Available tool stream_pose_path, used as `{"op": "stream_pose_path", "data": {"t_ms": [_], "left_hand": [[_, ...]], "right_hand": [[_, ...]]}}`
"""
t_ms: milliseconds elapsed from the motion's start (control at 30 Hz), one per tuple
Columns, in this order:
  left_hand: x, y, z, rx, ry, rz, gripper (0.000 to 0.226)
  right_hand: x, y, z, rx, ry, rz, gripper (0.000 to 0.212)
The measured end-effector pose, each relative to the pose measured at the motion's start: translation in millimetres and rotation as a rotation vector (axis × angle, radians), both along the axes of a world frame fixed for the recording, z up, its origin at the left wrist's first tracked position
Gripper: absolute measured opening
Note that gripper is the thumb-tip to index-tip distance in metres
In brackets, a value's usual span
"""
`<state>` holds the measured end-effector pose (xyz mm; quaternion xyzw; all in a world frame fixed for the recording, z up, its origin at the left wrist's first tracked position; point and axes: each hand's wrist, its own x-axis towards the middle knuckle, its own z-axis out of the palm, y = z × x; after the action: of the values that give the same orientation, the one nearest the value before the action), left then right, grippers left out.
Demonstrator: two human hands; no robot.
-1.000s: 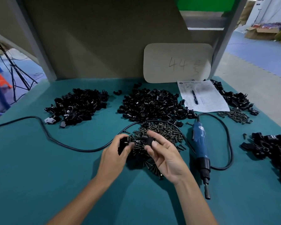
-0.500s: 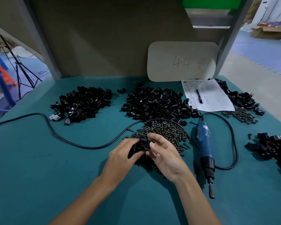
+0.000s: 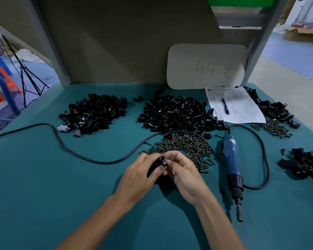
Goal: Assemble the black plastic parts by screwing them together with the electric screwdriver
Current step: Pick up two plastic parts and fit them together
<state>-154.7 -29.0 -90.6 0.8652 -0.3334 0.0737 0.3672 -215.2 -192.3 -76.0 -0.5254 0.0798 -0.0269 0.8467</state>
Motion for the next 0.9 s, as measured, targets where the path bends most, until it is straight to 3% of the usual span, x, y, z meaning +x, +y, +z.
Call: {"op": "stream_pose_path", "data": {"t_ms": [100, 233, 400, 633, 900], "left_hand": [[3.7, 0.0, -1.0, -0.013, 0.027, 0.055, 0.037], [6.0, -0.4, -2.9, 0.007, 0.056, 0.046, 0.038], [3.9, -0.4, -0.8, 0.041, 0.063, 0.031, 0.039], [2.5, 1.1, 1.0, 0.015, 0.104, 0.007, 0.039], [5.6, 0.1, -3.3, 0.009, 0.112, 0.009, 0.047]], "right_hand": [[-0.3, -3.0, 2.1, 0.059, 0.032, 0.020, 0.046], [-1.7, -2.2, 2.5, -0.022, -0.028, 0.089, 0.027], [-2.6, -1.4, 5.0, -0.187, -0.045, 0.025, 0.021], [-6.0, 1.3, 9.9, -0.346, -0.086, 0.009, 0.034], [-1.4, 2.7, 5.4, -0.310, -0.053, -0.145, 0.040]]}}
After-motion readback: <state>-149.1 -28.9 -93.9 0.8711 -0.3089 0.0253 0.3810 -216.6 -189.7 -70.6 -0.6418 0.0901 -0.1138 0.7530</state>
